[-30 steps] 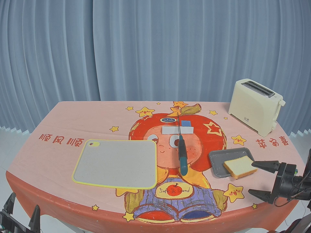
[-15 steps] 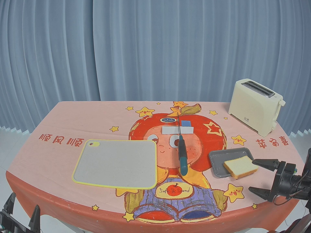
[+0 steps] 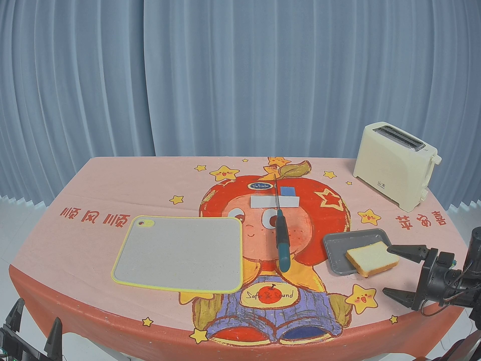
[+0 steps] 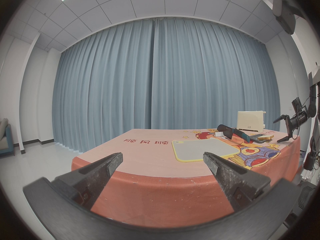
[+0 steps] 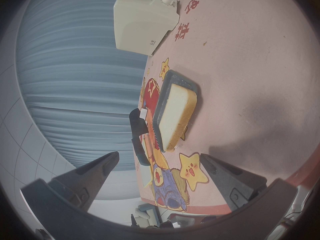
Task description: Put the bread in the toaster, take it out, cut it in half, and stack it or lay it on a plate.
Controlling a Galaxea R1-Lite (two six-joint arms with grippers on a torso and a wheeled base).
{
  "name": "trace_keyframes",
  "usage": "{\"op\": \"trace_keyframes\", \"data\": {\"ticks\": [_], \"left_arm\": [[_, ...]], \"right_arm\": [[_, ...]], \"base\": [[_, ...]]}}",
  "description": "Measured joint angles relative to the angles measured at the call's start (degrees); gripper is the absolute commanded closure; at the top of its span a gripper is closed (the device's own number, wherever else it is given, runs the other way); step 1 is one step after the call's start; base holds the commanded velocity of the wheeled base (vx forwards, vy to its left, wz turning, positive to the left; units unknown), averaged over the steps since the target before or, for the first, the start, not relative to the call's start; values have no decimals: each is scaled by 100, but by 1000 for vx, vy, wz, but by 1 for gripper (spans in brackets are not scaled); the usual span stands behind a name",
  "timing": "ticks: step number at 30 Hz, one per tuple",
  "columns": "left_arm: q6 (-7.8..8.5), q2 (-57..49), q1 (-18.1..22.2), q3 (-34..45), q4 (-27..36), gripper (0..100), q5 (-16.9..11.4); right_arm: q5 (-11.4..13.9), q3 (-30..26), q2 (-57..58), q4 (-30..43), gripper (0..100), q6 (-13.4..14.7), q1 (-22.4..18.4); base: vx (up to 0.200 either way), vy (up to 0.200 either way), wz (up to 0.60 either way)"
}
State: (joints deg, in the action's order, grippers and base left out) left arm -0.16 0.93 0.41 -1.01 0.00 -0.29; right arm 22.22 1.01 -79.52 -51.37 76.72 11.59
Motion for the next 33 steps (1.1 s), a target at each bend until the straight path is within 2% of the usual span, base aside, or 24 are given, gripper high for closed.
{"op": "trace_keyframes", "data": {"ticks": [23,33], "left_arm": [[0,0,0,0,0,0,-2],[0,0,0,0,0,0,-2]], "right_arm": [[0,0,-146,-301,0,17,-284],[0,0,-429,-670,0,22,-335]], "base": [[0,0,0],[0,0,0]]}}
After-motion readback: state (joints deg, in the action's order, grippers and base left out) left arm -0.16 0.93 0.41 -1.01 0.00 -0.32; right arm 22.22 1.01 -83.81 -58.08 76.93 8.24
